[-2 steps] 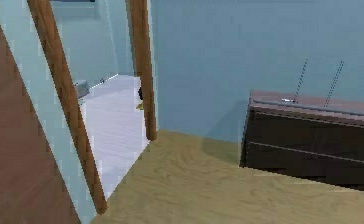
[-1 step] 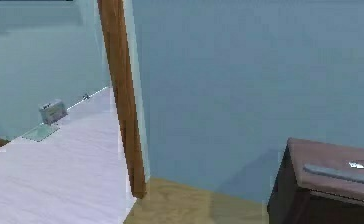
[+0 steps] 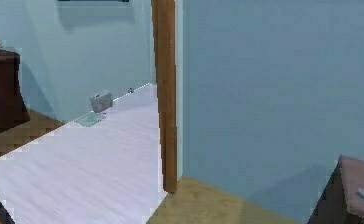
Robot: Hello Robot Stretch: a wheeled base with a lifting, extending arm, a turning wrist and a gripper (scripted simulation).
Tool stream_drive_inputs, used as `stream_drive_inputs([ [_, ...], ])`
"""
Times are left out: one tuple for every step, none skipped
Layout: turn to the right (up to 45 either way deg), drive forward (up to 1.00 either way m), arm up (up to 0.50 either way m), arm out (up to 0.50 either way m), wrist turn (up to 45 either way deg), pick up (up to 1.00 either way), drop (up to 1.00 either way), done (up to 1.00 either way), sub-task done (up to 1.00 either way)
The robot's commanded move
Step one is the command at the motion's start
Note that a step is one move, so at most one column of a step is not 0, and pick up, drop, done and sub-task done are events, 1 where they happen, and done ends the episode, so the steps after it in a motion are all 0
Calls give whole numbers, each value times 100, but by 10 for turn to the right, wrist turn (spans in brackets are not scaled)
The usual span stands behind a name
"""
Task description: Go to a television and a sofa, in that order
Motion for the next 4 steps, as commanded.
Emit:
stream_drive_inputs([
  [0, 35, 0, 0, 0, 0, 0, 0, 0],
  [-300, 0, 0, 0, 0, 0, 0, 0, 0],
  [0, 35, 0, 0, 0, 0, 0, 0, 0],
  [-210, 0, 0, 0, 0, 0, 0, 0, 0],
])
